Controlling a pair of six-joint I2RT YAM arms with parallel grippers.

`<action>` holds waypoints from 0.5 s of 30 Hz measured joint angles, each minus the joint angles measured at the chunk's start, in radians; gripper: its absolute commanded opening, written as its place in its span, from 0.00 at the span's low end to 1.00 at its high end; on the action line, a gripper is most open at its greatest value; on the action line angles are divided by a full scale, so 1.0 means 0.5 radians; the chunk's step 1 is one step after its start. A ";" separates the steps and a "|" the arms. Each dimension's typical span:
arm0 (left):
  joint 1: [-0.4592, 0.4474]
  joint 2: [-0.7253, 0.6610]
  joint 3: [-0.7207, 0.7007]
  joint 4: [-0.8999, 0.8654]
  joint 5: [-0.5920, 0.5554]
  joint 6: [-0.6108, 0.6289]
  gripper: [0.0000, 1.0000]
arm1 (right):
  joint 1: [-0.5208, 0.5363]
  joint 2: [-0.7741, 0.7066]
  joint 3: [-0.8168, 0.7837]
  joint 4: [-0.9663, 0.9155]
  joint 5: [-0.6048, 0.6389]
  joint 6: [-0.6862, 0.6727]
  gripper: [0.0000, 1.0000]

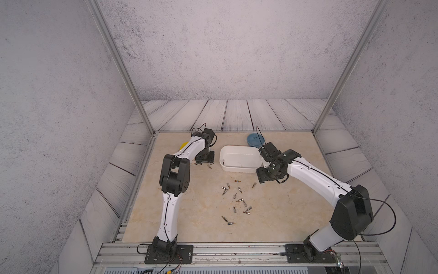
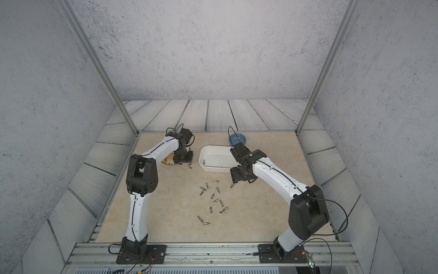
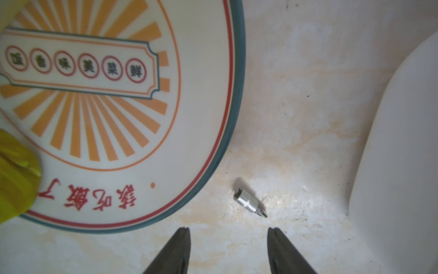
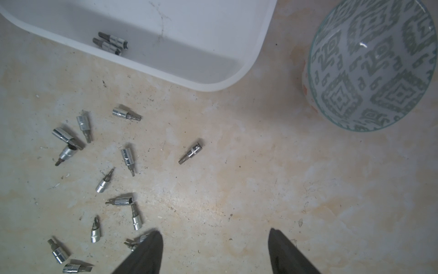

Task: Put the bit on the desktop into the storage box
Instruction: Pick up the screwdriver bit from the center of the board.

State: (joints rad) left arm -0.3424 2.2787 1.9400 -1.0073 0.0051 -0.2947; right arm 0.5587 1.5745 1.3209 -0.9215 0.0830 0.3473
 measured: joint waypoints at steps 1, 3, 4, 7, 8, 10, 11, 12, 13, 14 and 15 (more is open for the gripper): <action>0.000 0.004 -0.005 0.002 0.006 0.000 0.57 | 0.000 0.000 0.001 -0.001 0.000 0.001 0.75; 0.000 0.005 -0.020 0.011 0.018 0.001 0.57 | 0.000 0.000 0.001 -0.002 0.000 0.001 0.75; 0.000 0.005 -0.025 0.014 0.024 0.001 0.57 | 0.000 0.000 0.001 -0.003 0.000 0.001 0.75; 0.000 0.010 -0.027 0.031 0.039 0.007 0.59 | 0.000 0.000 0.001 -0.003 0.000 0.001 0.75; 0.000 0.014 -0.027 0.033 0.043 0.010 0.60 | 0.000 0.000 0.001 -0.003 0.000 0.001 0.75; 0.000 0.040 -0.010 0.018 0.053 0.015 0.60 | 0.000 0.000 0.001 -0.003 0.001 0.000 0.75; -0.001 0.061 0.005 0.008 0.057 0.017 0.60 | 0.000 0.000 0.001 -0.003 0.001 0.000 0.75; -0.001 0.085 0.018 0.005 0.066 0.020 0.60 | 0.000 0.000 0.001 -0.003 0.001 0.000 0.75; -0.001 0.107 0.026 0.002 0.073 0.021 0.60 | 0.000 0.000 0.001 -0.003 0.002 0.000 0.75; -0.001 0.126 0.028 0.001 0.076 0.022 0.60 | 0.000 0.000 0.001 -0.003 0.001 0.001 0.75; -0.001 0.144 0.028 -0.002 0.081 0.022 0.59 | 0.000 0.000 0.001 -0.003 0.002 0.000 0.75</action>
State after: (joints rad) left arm -0.3428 2.3508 1.9541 -1.0084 0.0456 -0.2836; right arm 0.5587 1.5745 1.3212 -0.9230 0.0837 0.3473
